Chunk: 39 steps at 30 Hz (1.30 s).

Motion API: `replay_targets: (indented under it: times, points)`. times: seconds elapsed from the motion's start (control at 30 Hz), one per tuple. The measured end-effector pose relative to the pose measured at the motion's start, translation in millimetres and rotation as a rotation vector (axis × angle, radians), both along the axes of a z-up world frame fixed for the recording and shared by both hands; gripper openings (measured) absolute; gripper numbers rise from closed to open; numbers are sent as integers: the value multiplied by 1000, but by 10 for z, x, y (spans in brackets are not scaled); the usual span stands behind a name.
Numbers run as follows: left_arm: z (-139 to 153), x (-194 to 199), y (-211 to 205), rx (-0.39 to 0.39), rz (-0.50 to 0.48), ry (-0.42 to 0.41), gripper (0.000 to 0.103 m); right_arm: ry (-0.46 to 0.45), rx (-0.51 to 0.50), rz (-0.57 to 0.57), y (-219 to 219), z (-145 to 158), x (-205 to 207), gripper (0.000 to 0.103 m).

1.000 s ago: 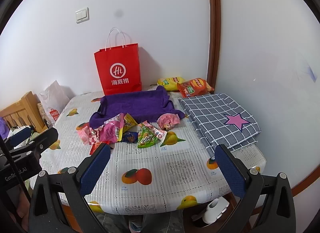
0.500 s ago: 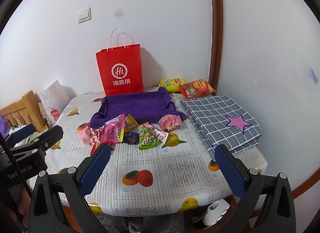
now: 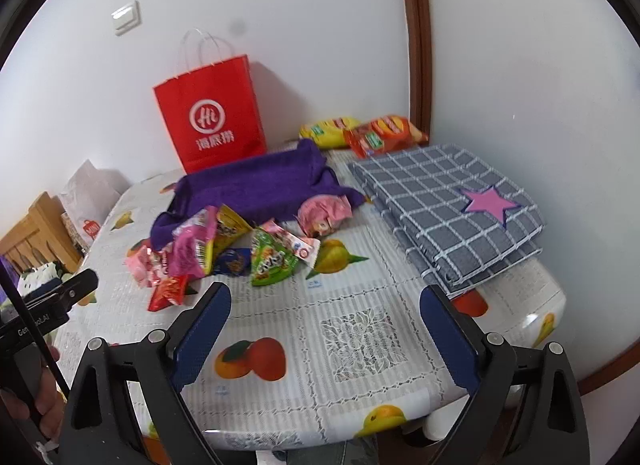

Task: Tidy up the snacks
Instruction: 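Grasp the pink candy packet with left tool while right tool grasps pink snack bag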

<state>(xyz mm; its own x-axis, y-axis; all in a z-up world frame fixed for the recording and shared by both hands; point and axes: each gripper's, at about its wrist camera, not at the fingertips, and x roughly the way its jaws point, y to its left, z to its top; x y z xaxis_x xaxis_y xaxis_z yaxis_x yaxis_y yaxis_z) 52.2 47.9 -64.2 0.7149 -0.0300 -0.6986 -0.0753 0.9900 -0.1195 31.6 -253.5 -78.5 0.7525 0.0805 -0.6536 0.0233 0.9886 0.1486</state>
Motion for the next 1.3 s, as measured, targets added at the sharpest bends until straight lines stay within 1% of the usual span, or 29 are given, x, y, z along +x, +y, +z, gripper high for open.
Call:
replay_targets:
  times: [0.23,0.43,0.57,0.77,0.9,0.97,1.1,1.3]
  points:
    - [-276,230,296,-9,55,48,100,71,-23,-25,-92,-302,426,94]
    - [-412,423,568,-26,101,83,100,105,-39,-18,-99,-458,720,94]
    - [-517,542,685,-45,126,111,100,121,-36,-19,-115,-522,889,94]
    - [-713,733,779,-40,160,154,100,141,-54,-7,-104,-602,1116,94]
    - [-817,871,880,-83,203,178,100,149,-51,-2,-118,-635,1258,94]
    - [-860,960,915,-89,220,191,100,153,-57,4,-108,-645,1346,94]
    - [-943,1140,977,-98,254,209,97,151,-81,18,-68,-655,1534,94]
    - [-1086,1374,1021,-132,266,241,86,160,-93,25,-30,-671,1825,94]
